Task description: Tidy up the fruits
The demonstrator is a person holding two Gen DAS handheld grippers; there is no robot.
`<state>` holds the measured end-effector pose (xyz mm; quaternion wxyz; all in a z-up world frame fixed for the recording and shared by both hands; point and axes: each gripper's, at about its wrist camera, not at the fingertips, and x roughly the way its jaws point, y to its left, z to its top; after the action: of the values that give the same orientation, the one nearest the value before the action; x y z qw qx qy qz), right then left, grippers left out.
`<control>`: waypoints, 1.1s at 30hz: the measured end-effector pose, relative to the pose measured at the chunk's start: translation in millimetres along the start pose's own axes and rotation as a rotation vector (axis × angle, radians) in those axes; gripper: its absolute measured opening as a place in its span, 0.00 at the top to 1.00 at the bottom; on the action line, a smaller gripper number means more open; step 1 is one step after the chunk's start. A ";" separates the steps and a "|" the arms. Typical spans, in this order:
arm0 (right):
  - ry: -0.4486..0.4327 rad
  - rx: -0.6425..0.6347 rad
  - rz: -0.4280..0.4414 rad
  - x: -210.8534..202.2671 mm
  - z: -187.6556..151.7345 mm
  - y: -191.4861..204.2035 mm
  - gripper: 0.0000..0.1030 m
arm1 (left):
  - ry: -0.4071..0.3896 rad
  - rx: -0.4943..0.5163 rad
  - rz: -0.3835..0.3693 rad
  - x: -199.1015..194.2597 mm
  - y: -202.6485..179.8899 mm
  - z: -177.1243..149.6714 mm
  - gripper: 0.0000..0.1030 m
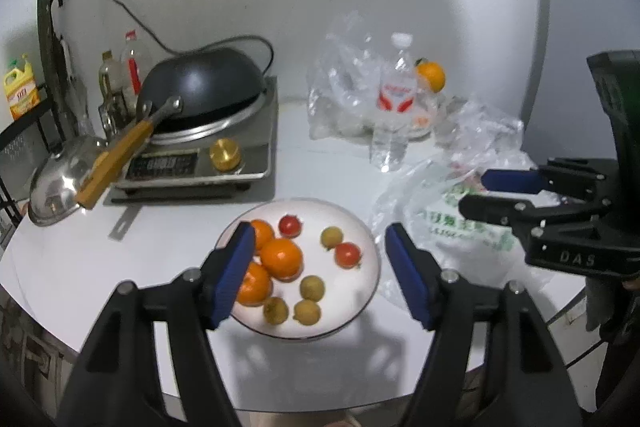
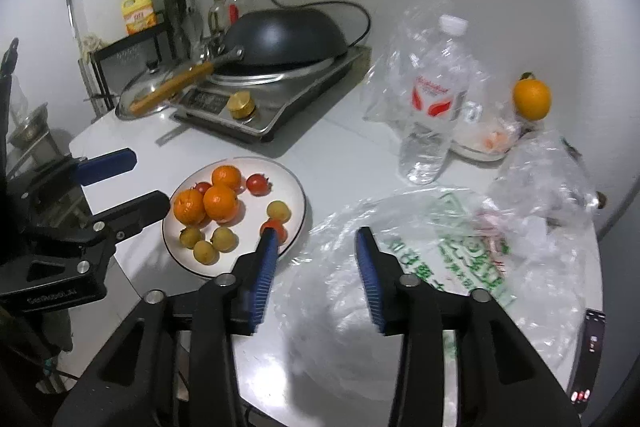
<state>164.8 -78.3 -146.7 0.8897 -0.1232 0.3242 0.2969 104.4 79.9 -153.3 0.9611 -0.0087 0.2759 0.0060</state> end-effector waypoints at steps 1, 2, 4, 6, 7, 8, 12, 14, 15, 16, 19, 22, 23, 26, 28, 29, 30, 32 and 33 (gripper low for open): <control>-0.013 0.004 -0.006 -6.6 -0.2 -1.7 0.47 | -0.025 -0.003 -0.002 -8.8 -3.1 2.5 0.28; -0.026 0.008 -0.010 -13.3 -0.2 -3.9 0.47 | -0.047 -0.007 -0.003 -16.2 -5.3 4.4 0.25; -0.055 0.012 -0.025 -28.1 0.5 -7.0 0.46 | -0.100 -0.013 -0.008 -33.3 -9.5 10.4 0.15; -0.079 0.014 -0.039 -39.8 2.1 -9.1 0.43 | -0.134 -0.015 0.000 -46.6 -13.6 16.5 0.12; -0.096 0.014 -0.045 -47.3 3.1 -9.9 0.42 | -0.144 -0.016 0.005 -50.9 -15.1 18.4 0.12; -0.110 0.014 -0.048 -53.5 4.3 -10.8 0.42 | -0.155 -0.020 0.012 -56.4 -16.9 20.8 0.12; -0.165 0.010 -0.064 -79.8 7.5 -12.2 0.41 | -0.188 -0.028 0.034 -74.5 -23.5 27.3 0.12; -0.190 0.009 -0.073 -92.9 8.3 -12.8 0.41 | -0.202 -0.021 0.042 -81.4 -27.3 30.2 0.12; -0.200 0.008 -0.076 -97.9 8.4 -13.1 0.41 | -0.215 -0.016 0.045 -87.0 -30.4 32.6 0.12; -0.212 0.006 -0.080 -104.1 8.7 -13.3 0.41 | -0.225 -0.013 0.047 -91.5 -32.7 34.0 0.12; -0.245 0.007 -0.089 -120.2 9.3 -14.2 0.41 | -0.263 -0.001 0.049 -106.5 -41.0 38.5 0.12; -0.277 0.010 -0.103 -137.1 9.7 -15.3 0.40 | -0.294 0.013 0.058 -119.0 -49.5 43.4 0.11; -0.285 0.009 -0.106 -142.3 9.2 -15.0 0.40 | -0.308 0.020 0.068 -122.0 -52.0 44.5 0.11; -0.313 0.007 -0.110 -158.8 9.8 -14.8 0.40 | -0.323 0.039 0.093 -130.9 -59.7 48.0 0.11; -0.334 0.005 -0.118 -169.4 10.0 -13.6 0.40 | -0.342 0.049 0.099 -138.1 -63.7 49.5 0.07; -0.343 0.005 -0.119 -174.4 10.3 -13.3 0.40 | -0.351 0.050 0.103 -141.1 -64.6 49.7 0.05; -0.350 0.004 -0.122 -179.0 10.4 -13.2 0.39 | -0.361 0.050 0.103 -144.9 -65.8 50.6 0.05; -0.370 -0.002 -0.132 -189.1 10.7 -12.1 0.38 | -0.379 0.044 0.101 -152.3 -67.2 52.2 0.05; -0.377 -0.003 -0.134 -192.9 10.4 -11.7 0.37 | -0.390 0.037 0.101 -156.6 -67.9 53.8 0.04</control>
<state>58.8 -169.7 -13.2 0.9522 -0.0881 0.1423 0.2555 1.3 12.1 -23.7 0.9948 0.0241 0.0846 0.0505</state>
